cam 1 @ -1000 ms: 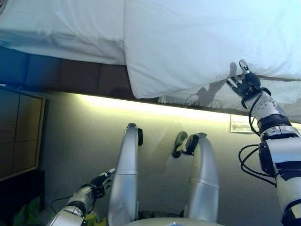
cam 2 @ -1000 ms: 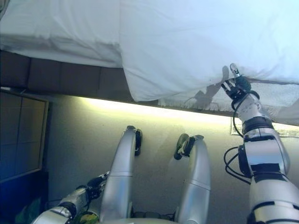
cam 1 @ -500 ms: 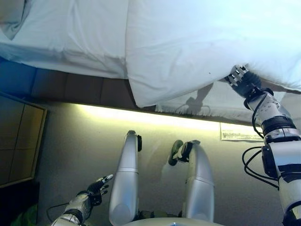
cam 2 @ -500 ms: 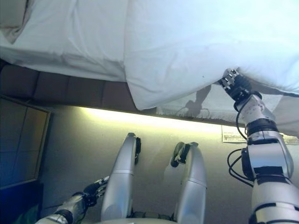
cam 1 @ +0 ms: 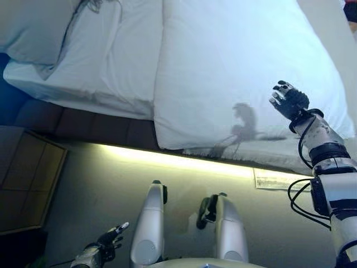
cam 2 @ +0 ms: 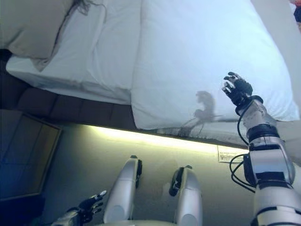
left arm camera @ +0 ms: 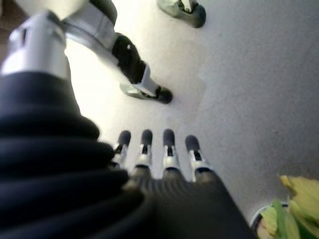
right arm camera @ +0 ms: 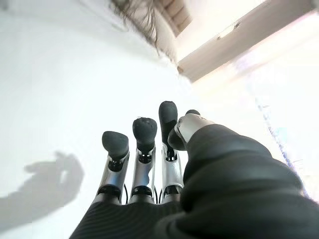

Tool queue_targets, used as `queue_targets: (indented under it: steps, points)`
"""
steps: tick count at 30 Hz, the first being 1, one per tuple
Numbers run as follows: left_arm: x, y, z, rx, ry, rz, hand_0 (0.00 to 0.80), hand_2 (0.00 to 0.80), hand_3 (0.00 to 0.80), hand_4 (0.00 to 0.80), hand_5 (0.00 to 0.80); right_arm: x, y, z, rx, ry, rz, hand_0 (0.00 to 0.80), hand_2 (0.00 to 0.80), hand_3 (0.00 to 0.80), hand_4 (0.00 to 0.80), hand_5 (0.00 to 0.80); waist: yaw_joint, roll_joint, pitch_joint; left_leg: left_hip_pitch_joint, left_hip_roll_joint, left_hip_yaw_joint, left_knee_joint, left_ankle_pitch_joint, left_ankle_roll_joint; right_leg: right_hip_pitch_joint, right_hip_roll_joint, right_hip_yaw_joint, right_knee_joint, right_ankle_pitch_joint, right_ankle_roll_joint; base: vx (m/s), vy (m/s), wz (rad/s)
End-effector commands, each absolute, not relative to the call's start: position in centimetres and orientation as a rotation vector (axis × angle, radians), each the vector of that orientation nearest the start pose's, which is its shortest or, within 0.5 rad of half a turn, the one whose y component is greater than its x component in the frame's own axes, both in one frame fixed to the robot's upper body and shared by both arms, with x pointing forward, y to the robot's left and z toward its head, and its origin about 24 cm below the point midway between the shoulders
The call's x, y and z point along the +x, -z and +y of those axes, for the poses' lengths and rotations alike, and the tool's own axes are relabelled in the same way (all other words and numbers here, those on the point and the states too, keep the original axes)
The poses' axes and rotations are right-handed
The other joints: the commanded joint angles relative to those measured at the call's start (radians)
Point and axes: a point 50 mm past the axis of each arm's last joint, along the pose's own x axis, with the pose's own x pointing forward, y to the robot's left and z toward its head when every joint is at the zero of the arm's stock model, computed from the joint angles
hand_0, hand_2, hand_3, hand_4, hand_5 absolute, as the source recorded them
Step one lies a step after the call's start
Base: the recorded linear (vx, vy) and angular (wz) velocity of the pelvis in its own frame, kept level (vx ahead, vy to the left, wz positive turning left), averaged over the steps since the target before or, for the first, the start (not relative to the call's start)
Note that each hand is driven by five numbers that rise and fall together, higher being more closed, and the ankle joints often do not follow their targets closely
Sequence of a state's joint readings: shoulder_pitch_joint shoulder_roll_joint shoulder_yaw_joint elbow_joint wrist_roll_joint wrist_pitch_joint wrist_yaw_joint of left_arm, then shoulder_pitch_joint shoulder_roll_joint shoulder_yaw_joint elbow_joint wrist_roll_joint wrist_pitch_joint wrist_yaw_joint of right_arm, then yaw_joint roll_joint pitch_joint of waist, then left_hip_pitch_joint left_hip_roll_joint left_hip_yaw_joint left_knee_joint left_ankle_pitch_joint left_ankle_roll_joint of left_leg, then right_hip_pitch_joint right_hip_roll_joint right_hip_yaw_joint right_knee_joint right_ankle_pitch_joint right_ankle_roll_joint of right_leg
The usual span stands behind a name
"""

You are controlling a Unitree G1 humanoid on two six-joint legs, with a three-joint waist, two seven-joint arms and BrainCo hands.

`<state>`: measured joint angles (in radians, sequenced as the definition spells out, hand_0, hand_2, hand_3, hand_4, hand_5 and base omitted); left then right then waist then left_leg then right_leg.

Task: Make the bed neatly

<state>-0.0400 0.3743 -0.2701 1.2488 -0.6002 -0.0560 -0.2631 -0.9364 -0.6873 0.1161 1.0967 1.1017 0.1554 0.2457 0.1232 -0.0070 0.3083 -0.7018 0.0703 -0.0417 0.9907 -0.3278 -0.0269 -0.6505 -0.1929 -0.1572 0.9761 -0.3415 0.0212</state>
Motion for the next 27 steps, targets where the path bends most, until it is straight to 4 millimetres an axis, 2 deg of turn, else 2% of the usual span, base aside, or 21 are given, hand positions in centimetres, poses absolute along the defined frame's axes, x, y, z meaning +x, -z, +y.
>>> queue_targets:
  steps: [1, 9, 13, 14, 15, 22, 27]
  points:
    - [9.9, 14.5, 27.5, -0.093, -0.140, 1.126, 0.000, 0.000, 0.000, 0.000, 0.000, 37.1, -17.0, -32.5, 0.517, 0.098, -0.055, 0.800, 0.800, 0.800, 0.800, 0.800, 0.015, 0.011, -0.021, 0.032, -0.013, 0.031, -0.168, 0.127, 0.034, 0.042, -0.027, 0.020, -0.113, 0.104, -0.033, 0.000, 0.000, 0.00]
    - [10.8, 14.3, 27.4, -0.089, -0.129, 1.121, 0.000, 0.000, 0.000, 0.000, 0.000, 37.1, -17.1, -32.5, 0.505, 0.097, -0.039, 0.800, 0.800, 0.800, 0.800, 0.800, 0.009, 0.025, -0.008, 0.063, -0.017, 0.038, -0.173, 0.124, 0.040, 0.068, -0.035, 0.015, -0.114, 0.104, -0.033, 0.005, -0.001, 0.01]
    - [10.6, 14.5, 27.2, -0.088, -0.116, 1.136, 0.000, 0.000, 0.000, 0.000, 0.000, 36.7, -15.3, -32.8, 0.504, 0.140, 0.054, 0.800, 0.800, 0.800, 0.800, 0.800, 0.006, 0.027, 0.009, 0.067, -0.013, 0.044, -0.170, 0.126, 0.045, 0.071, -0.038, 0.015, -0.109, 0.109, -0.032, 0.025, -0.022, 0.02]
    - [10.6, 14.5, 27.2, -0.084, -0.114, 1.139, 0.000, 0.000, 0.000, 0.000, 0.000, 36.6, -14.6, -32.8, 0.514, 0.159, 0.104, 0.433, 0.433, 0.433, 0.433, 0.433, 0.006, 0.027, 0.015, 0.064, -0.011, 0.045, -0.164, 0.128, 0.047, 0.067, -0.039, 0.014, -0.102, 0.111, -0.033, 0.033, -0.060, 0.00]
    - [10.6, 14.4, 27.2, -0.078, -0.112, 1.141, 0.000, 0.000, 0.000, 0.000, 0.000, 36.3, -13.8, -32.8, 0.532, 0.178, 0.156, 0.000, 0.000, 0.000, 0.000, 0.000, 0.006, 0.026, 0.022, 0.058, -0.011, 0.045, -0.156, 0.128, 0.050, 0.062, -0.040, 0.014, -0.095, 0.113, -0.034, 0.009, -0.053, 0.00]
    - [11.7, 14.1, 27.2, -0.076, -0.113, 1.136, 0.000, 0.000, 0.000, 0.000, 0.000, 35.7, -10.7, -32.5, 0.654, 0.284, 0.292, 0.000, 0.000, 0.000, 0.000, 0.000, -0.006, 0.038, 0.081, -0.036, -0.007, 0.045, -0.085, 0.134, 0.063, -0.052, -0.040, 0.015, -0.008, 0.111, -0.042, -0.054, -0.046, -0.02]
    - [12.3, 14.1, 26.7, -0.106, -0.098, 1.120, 0.000, 0.000, 0.000, 0.000, 0.000, 35.3, -8.9, -32.0, 0.716, 0.343, 0.336, 0.000, 0.000, 0.000, 0.000, 0.000, -0.020, 0.055, 0.102, -0.064, -0.011, 0.051, -0.104, 0.141, 0.065, -0.095, -0.028, 0.019, -0.011, 0.109, -0.042, -0.058, -0.014, -0.10]
